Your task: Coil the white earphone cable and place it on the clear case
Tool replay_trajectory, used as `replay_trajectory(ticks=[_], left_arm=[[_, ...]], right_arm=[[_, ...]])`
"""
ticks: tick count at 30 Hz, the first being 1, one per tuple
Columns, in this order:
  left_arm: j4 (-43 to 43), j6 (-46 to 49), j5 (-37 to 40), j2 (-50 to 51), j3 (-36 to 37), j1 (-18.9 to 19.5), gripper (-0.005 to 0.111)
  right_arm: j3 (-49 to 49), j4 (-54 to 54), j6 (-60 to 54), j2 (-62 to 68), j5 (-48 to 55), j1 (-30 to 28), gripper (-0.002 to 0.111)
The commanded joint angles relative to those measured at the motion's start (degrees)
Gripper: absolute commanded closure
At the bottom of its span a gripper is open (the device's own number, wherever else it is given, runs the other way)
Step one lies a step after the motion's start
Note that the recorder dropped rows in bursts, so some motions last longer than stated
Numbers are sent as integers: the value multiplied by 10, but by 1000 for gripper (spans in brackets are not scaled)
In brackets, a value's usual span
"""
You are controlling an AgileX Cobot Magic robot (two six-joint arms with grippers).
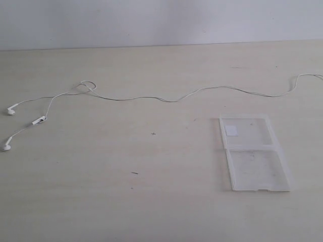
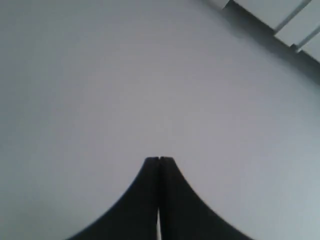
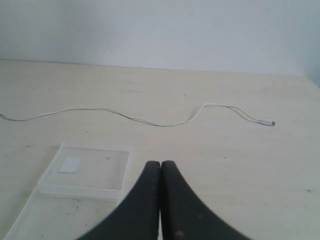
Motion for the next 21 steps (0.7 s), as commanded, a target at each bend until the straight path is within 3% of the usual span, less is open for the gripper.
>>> replay_trajectory(ticks=[1,8,11,16,21], left_arm=[[35,49,101,182,-103,0,107],[220,29,218,529,-236,0,107],[326,-53,306,658,-304,-3,107],[437,-159,537,804,-448,-48,107],[443,-65,798,899,-623,-122,107]], right_arm=[[2,-1,-1,-3,-8,-2,108],[2,-2,-1,-3,-8,-2,108],[2,-2,-1,-3,-8,-2,108],[2,-2,-1,-3,-8,-2,108],[2,-2,-1,-3,-8,-2,108]])
